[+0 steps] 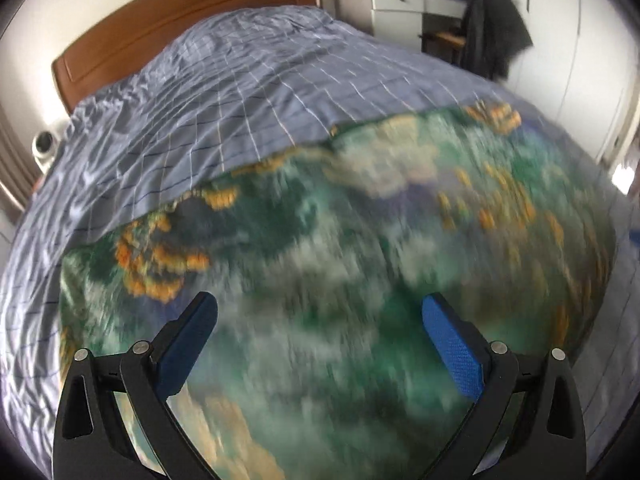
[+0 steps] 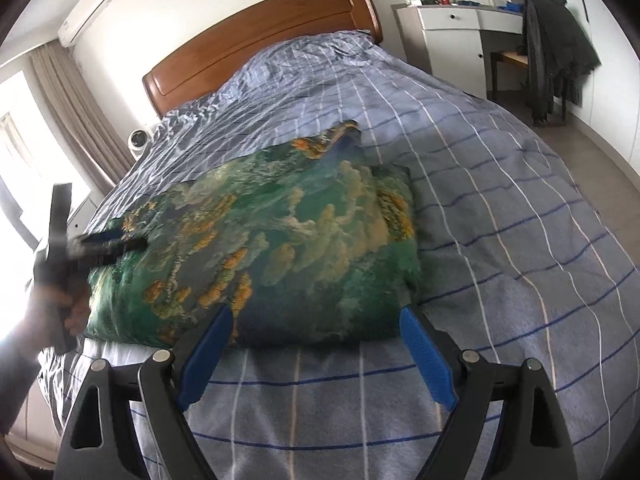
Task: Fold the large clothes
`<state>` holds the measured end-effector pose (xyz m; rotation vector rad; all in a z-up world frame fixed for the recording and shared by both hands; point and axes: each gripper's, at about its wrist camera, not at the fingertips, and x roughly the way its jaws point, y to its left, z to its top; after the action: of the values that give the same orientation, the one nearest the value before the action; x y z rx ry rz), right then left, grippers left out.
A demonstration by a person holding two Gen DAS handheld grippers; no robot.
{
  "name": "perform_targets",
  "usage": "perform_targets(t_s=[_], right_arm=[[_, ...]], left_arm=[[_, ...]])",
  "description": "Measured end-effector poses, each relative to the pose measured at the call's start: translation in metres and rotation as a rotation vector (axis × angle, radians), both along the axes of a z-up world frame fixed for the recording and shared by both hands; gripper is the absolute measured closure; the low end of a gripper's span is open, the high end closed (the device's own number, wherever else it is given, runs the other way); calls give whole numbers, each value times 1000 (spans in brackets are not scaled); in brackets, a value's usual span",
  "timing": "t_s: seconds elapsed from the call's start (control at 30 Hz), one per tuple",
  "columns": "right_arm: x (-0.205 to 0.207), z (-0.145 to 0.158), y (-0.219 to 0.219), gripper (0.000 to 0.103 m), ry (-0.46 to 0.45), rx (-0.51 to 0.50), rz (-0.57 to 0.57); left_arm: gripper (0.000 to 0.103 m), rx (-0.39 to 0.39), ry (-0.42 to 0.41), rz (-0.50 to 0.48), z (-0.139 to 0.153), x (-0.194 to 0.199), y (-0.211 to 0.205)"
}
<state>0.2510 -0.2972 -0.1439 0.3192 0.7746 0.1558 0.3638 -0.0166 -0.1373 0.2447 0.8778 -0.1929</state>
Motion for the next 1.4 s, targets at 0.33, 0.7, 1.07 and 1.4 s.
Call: perform_targets(t_s=[0.33, 0.7, 1.07, 1.4], right_arm=[[24, -39, -37, 14, 140, 210, -91], [53, -61, -48, 62, 111, 470, -225], [9, 84, 62, 71, -295, -4, 33], [-25, 112, 202, 71, -473, -377, 330]], left_arm=[[1, -197, 13, -134, 26, -62, -17], [1, -242, 19, -125, 56, -55, -20], [1, -398, 132, -367, 158, -5, -89], [3, -200, 210, -245, 140, 9, -97]])
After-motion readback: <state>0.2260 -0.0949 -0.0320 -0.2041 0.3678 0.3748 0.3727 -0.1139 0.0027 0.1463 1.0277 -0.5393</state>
